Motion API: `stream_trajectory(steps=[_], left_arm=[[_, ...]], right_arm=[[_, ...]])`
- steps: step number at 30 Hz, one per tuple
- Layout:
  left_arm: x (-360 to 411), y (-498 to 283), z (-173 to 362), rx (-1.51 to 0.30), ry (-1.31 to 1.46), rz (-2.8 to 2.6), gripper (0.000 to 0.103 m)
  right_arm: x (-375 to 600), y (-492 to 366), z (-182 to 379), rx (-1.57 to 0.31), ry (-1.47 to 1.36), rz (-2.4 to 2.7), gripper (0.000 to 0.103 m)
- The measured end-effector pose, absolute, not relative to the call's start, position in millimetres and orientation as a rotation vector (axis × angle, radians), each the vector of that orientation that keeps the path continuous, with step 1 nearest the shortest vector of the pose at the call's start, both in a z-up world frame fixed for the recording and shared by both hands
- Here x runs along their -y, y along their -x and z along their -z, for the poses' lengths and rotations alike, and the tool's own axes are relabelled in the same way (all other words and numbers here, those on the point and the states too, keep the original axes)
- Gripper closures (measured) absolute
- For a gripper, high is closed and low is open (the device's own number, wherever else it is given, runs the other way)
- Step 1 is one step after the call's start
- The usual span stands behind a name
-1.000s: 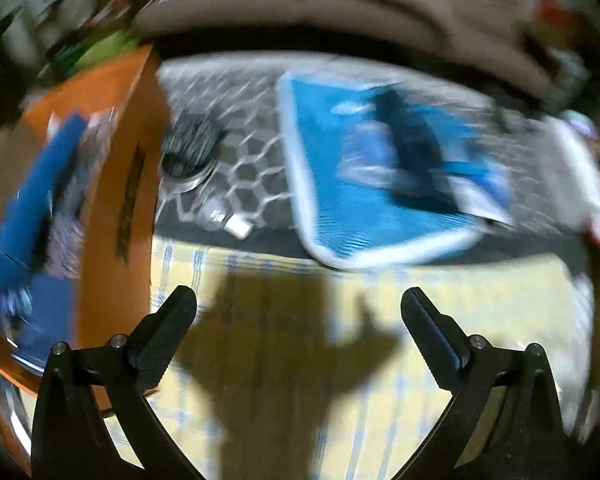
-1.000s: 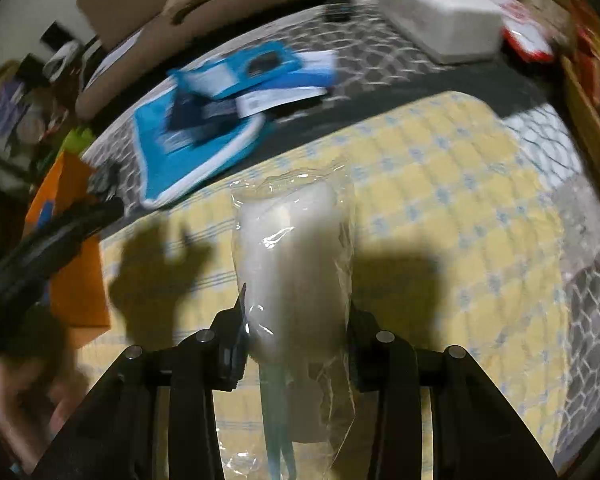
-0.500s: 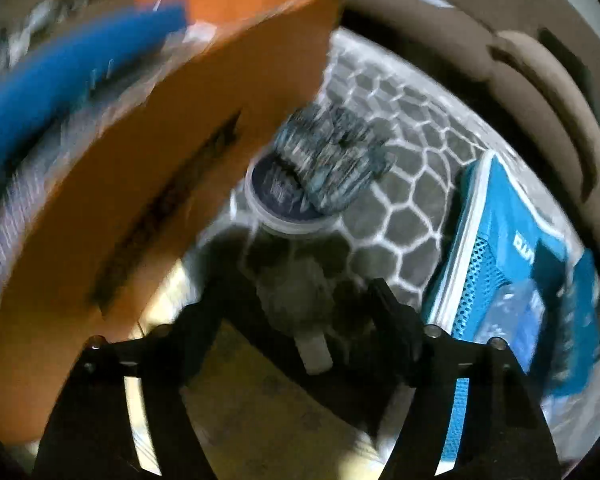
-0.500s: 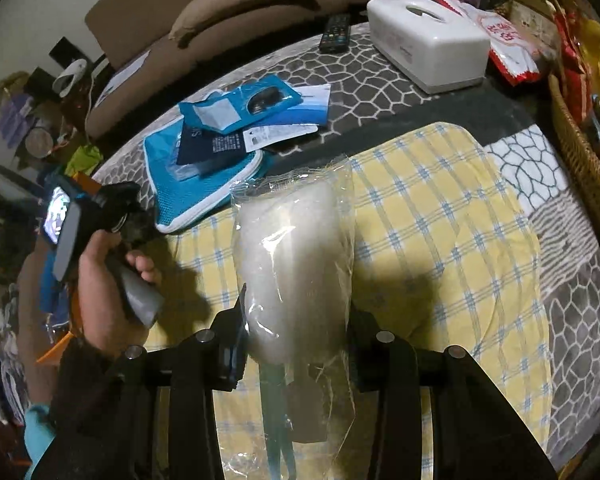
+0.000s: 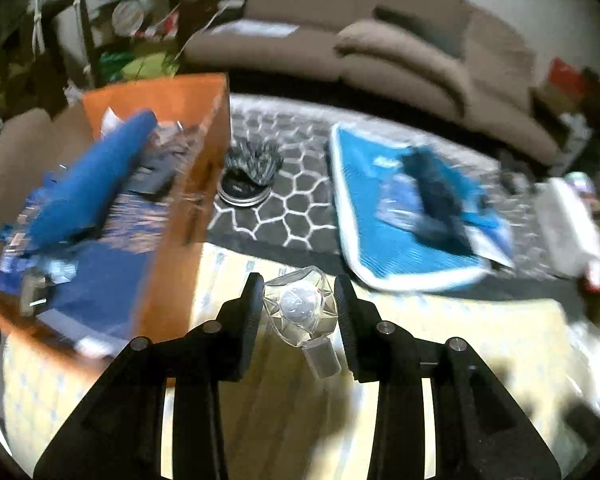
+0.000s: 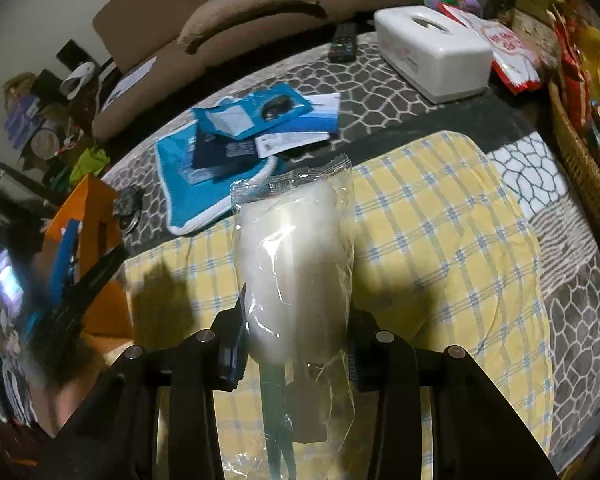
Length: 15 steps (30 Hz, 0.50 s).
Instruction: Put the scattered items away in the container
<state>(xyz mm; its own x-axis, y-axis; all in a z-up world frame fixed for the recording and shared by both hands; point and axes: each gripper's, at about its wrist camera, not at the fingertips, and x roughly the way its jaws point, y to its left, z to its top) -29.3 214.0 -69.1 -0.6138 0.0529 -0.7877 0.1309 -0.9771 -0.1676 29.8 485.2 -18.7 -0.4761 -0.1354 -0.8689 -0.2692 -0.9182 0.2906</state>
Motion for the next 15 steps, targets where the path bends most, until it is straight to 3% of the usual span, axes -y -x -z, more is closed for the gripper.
stream_trajectory(steps=[9, 15], left_arm=[[-134, -49, -37, -0.296, -1.103, 2.867, 0.07], [-88, -98, -69, -0.238, -0.942, 2.837, 0.07]], right_arm=[[-436, -53, -17, -0.579, 1.511, -2.744, 0.068], [-401, -71, -42, -0.562, 1.462, -2.859, 0.068]])
